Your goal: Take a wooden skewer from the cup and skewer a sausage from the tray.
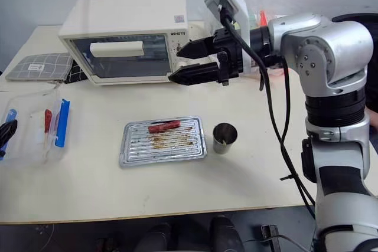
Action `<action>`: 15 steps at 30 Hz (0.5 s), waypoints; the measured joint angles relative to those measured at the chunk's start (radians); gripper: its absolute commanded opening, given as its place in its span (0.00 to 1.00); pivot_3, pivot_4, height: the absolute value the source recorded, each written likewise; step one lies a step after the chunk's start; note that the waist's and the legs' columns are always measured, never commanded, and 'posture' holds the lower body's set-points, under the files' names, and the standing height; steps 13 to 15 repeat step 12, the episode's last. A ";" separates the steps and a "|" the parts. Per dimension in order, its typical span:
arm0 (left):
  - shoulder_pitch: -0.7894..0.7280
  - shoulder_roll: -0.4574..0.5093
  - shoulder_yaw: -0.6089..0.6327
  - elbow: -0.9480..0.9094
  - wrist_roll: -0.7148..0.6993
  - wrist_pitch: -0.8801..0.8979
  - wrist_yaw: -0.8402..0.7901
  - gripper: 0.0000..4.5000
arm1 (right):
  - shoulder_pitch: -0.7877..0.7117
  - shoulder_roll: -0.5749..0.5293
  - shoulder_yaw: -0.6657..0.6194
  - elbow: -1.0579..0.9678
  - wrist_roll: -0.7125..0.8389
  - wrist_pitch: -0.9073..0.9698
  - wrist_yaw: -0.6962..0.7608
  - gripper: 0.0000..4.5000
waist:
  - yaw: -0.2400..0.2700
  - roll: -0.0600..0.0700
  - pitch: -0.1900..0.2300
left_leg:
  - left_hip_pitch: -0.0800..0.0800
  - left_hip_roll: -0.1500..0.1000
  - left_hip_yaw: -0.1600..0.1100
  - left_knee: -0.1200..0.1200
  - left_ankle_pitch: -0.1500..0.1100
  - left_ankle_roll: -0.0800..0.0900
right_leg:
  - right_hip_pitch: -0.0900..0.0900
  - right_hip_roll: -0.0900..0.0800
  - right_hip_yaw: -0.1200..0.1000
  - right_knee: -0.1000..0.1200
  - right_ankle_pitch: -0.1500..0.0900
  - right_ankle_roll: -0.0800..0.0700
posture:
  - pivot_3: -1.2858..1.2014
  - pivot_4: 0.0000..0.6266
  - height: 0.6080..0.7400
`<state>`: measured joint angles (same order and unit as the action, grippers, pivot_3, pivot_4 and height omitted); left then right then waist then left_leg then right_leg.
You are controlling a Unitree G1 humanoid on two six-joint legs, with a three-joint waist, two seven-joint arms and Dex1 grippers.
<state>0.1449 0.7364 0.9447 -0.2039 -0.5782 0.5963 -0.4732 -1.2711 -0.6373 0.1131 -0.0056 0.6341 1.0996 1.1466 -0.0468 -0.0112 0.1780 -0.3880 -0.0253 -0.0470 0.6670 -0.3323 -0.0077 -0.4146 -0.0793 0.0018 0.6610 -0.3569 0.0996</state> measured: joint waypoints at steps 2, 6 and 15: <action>0.064 -0.004 0.077 -0.046 -0.046 0.031 -0.027 0.58 | 0.001 -0.003 0.001 0.002 0.002 -0.004 0.006 0.87 | -0.002 0.000 0.000 | 0.000 0.000 0.000 0.000 0.000 0.000 | 0.000 0.000 0.001 0.000 0.000 0.000 | 0.52 0.24 1.00; 0.270 0.014 0.335 -0.056 -0.162 0.121 -0.163 0.58 | 0.002 -0.035 0.019 0.028 -0.005 -0.018 0.056 0.87 | -0.007 -0.001 0.000 | 0.000 0.001 0.001 -0.001 -0.001 0.000 | 0.000 0.000 0.001 -0.001 0.000 0.000 | 0.52 0.24 1.00; 0.405 0.047 0.479 -0.044 -0.238 0.156 -0.291 0.58 | 0.002 -0.051 0.043 0.054 -0.021 -0.057 0.112 0.87 | 0.016 0.000 0.000 | 0.002 0.000 0.001 0.000 -0.001 0.000 | 0.001 -0.001 0.001 -0.004 0.000 -0.001 | 0.52 0.24 1.00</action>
